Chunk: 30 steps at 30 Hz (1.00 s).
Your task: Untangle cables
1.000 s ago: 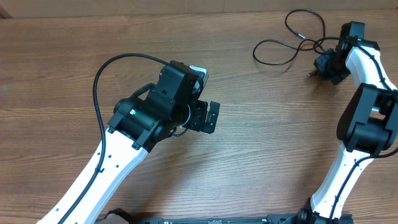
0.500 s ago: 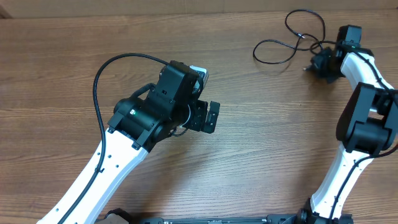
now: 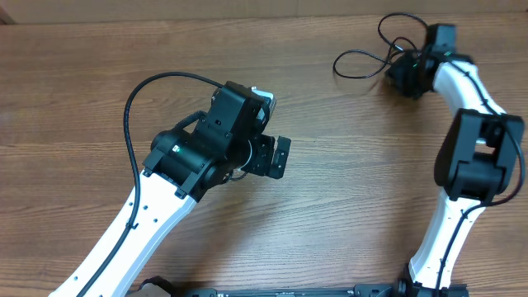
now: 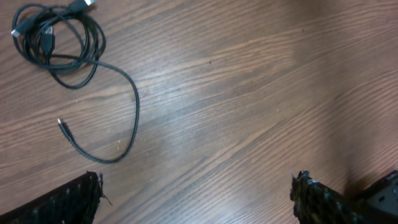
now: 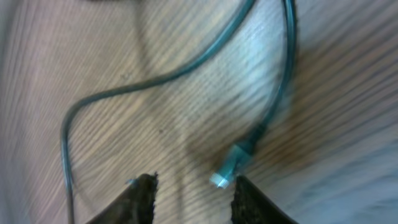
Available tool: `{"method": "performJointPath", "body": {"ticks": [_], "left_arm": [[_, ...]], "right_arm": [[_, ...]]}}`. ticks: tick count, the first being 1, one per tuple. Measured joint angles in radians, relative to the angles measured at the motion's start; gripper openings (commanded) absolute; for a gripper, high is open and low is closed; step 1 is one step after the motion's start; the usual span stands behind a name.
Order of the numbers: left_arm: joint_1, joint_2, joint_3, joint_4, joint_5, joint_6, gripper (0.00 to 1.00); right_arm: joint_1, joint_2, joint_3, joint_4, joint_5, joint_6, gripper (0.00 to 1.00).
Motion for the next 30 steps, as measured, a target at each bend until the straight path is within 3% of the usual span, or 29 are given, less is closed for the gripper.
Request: {"method": "performJointPath", "body": {"ticks": [9, 14, 19, 25, 30], "left_arm": [[0.000, 0.000, 0.000, -0.016, 0.027, 0.000, 1.00], [0.000, 0.000, 0.000, -0.013, 0.030, 0.000, 1.00], [0.000, 0.000, 0.000, -0.013, 0.030, 0.000, 1.00], [0.000, 0.000, 0.000, -0.013, 0.032, 0.000, 1.00], [0.000, 0.000, 0.000, -0.013, 0.033, 0.000, 0.99]], "right_arm": [[-0.131, -0.034, 0.365, -0.401, -0.046, -0.115, 0.44], [-0.125, -0.093, 0.420, -0.547, -0.225, -0.218, 0.44], [-0.047, -0.100, 0.415, -0.637, -0.280, -0.292, 0.43], [0.083, -0.095, 0.414, -0.640, -0.127, -0.317, 0.06], [0.155, -0.052, 0.414, -0.632, 0.055, -0.267, 0.04]]}}
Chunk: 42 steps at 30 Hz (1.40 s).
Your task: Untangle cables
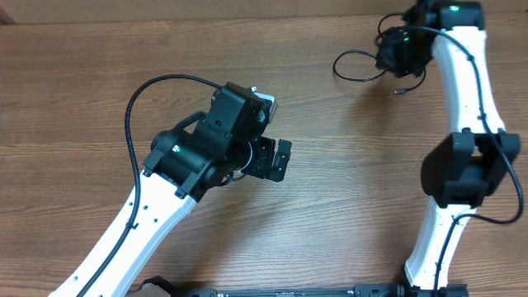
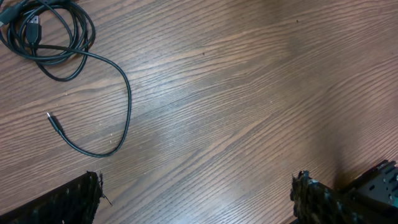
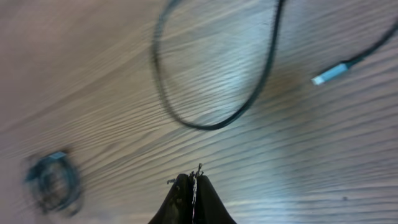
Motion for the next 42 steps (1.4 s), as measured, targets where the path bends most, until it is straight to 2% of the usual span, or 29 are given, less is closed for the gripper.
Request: {"method": "performJointPath", "body": {"ticks": [5, 9, 23, 28, 33, 36, 38, 40, 42], "left_arm": [[0.000, 0.000, 0.000, -0.002, 0.000, 0.000, 1.00], [0.000, 0.000, 0.000, -0.003, 0.000, 0.000, 1.00], [0.000, 0.000, 0.000, -0.003, 0.000, 0.000, 1.00], [0.000, 0.000, 0.000, -0.003, 0.000, 0.000, 0.99], [0.000, 0.000, 0.000, -0.003, 0.000, 0.000, 0.99], [0.000, 0.000, 0.000, -0.003, 0.000, 0.000, 0.99], [0.000, 0.000, 0.000, -0.002, 0.000, 0.000, 1.00], [0.000, 0.000, 0.000, 0.000, 0.000, 0.000, 1.00], [0.000, 0.000, 0.000, 0.000, 0.000, 0.000, 1.00]], "right_arm": [[0.024, 0.086, -0.001, 0.005, 0.098, 0.045, 0.04], [0.024, 0.132, -0.003, 0.073, 0.130, 0.061, 0.04], [0.023, 0.236, -0.003, 0.171, 0.145, 0.077, 0.04], [0.015, 0.283, 0.008, 0.200, 0.157, 0.077, 0.07], [-0.031, 0.281, 0.168, 0.126, 0.158, 0.079, 0.20], [-0.065, 0.255, 0.315, 0.038, 0.159, 0.080, 0.41], [-0.084, 0.220, 0.403, -0.025, 0.164, 0.079, 0.50], [-0.094, 0.177, 0.497, -0.119, 0.169, 0.078, 0.66], [-0.094, 0.130, 0.568, -0.194, 0.170, 0.075, 0.73]]}}
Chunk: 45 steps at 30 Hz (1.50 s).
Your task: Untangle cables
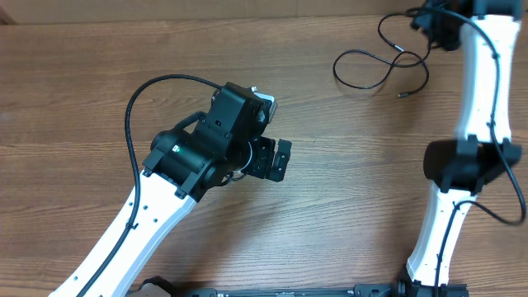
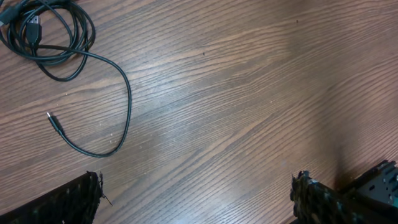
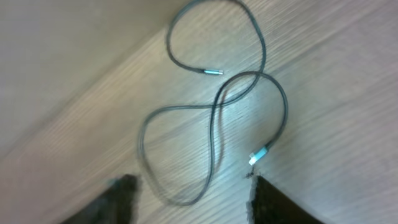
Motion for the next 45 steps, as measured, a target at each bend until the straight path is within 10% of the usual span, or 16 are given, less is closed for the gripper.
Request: {"method": "performJointPath", "body": {"ticks": [8, 26, 37, 45], "left_arm": [[0.000, 0.000, 0.000, 0.000, 0.000, 0.000, 1.00], [0.000, 0.000, 0.000, 0.000, -0.001, 0.000, 1.00], [0.000, 0.000, 0.000, 0.000, -0.001, 0.000, 1.00], [0.000, 0.000, 0.000, 0.000, -0.001, 0.000, 0.99]], "right_arm": [[0.014, -0.090, 0.060, -0.167, -0.002, 0.007, 0.72], [0.014, -0.061, -0.477, 0.054, -0.039, 0.107, 0.74], [0.014, -0.053, -0.610, 0.213, -0.126, 0.183, 0.41], [0.014, -0.053, -0.718, 0.319, -0.140, 0.234, 0.40]]}}
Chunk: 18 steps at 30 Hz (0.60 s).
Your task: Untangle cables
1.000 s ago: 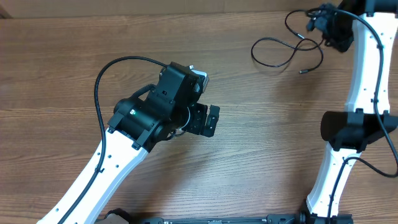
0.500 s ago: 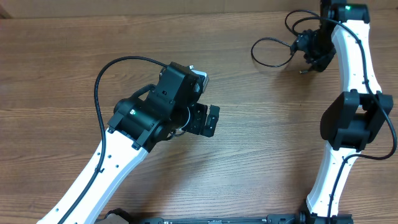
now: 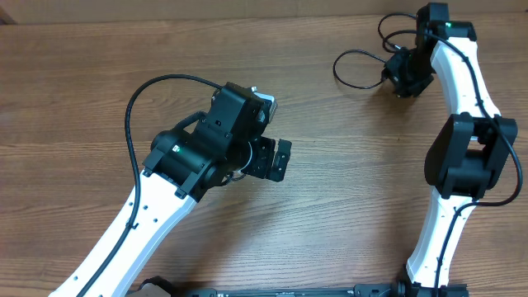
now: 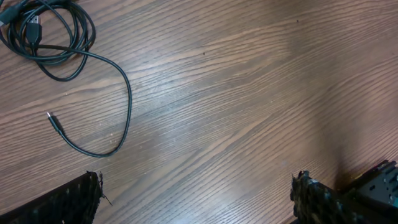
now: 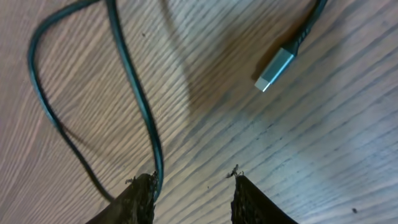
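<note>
A thin black cable lies in loose loops at the table's far right. My right gripper is low over its right-hand part. In the right wrist view this gripper is open. One strand runs along the inner edge of its left finger, and the silver plug lies free ahead. My left gripper is open near mid-table with bare wood between its fingers. Its view shows a coiled black cable with one loose end far ahead on the left.
The wooden table carries nothing else loose. The left arm's own black lead arcs over the table's left half. The right arm's white links stand along the right side.
My right gripper was open and high at the table's far edge. Now it is low over the cable's right part, still open, with a strand beside its left finger. The left arm has not moved.
My right gripper stood open and low over the cable's plug. Then it was shut, higher and further back. Later it was open and high at the far edge, with the cable spread in wider loops. Now it is down at the cable again, open. The left gripper stayed open.
</note>
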Available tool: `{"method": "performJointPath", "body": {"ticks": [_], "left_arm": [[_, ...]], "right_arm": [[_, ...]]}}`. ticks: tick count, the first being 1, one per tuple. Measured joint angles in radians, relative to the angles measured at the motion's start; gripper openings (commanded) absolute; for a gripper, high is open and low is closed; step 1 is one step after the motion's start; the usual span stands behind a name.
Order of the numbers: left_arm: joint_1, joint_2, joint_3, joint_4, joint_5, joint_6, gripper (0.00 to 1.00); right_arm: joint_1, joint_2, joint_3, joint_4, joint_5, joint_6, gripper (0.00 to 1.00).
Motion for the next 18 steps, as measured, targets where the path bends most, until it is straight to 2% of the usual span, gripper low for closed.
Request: {"method": "performJointPath", "body": {"ticks": [2, 11, 18], "left_arm": [[0.000, 0.000, 0.000, 0.000, 0.000, 0.000, 1.00], [0.000, 0.000, 0.000, 0.000, 0.000, 0.000, 0.99], [0.000, 0.000, 0.000, 0.000, 0.000, 0.000, 1.00]], "right_arm": [[0.000, 0.000, -0.022, 0.028, -0.004, 0.005, 0.39], [0.000, 0.000, -0.068, 0.096, -0.010, 0.012, 0.11], [0.000, 0.001, -0.068, 0.134, -0.011, 0.029, 0.04]]}}
